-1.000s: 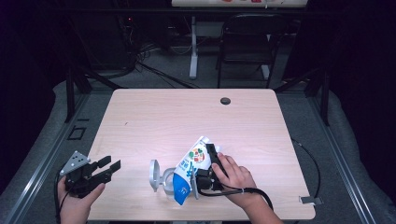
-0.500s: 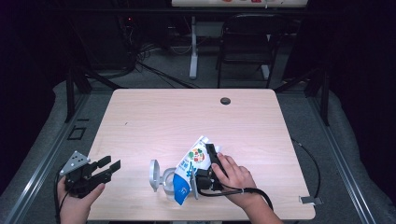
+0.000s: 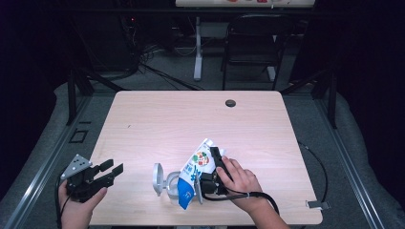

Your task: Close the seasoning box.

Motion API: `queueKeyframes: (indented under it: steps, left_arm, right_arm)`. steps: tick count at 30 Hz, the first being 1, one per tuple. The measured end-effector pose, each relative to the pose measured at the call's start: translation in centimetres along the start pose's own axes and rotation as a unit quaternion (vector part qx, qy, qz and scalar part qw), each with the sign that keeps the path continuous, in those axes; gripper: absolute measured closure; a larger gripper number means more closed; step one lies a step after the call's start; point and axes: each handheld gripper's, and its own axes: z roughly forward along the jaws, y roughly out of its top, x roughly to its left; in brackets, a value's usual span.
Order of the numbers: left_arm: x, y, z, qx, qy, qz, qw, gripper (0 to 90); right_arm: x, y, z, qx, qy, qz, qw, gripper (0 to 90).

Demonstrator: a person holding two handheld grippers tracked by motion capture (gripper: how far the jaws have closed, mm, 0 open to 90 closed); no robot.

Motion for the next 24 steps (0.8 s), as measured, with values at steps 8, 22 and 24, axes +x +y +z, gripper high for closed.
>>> queueKeyframes:
  steps: [8, 22, 24]
  left_arm:
    - [-0.02, 0.01, 0.0, 0.0, 0.0, 0.0, 1.0, 53.9]
    - [-0.02, 0.02, -0.02, -0.001, 0.0, 0.0, 1.0, 53.9]
    - [-0.01, 0.02, -0.02, -0.001, 0.0, 0.0, 1.0, 53.9]
  right_arm:
    - [0.03, -0.01, 0.05, -0.007, 0.001, 0.006, 1.0, 69.8]
    - [-0.02, 0.05, -0.03, -0.015, 0.001, 0.01, 0.9998, 70.9]
    - [-0.02, 0.05, -0.03, -0.015, 0.001, 0.01, 0.9998, 71.0]
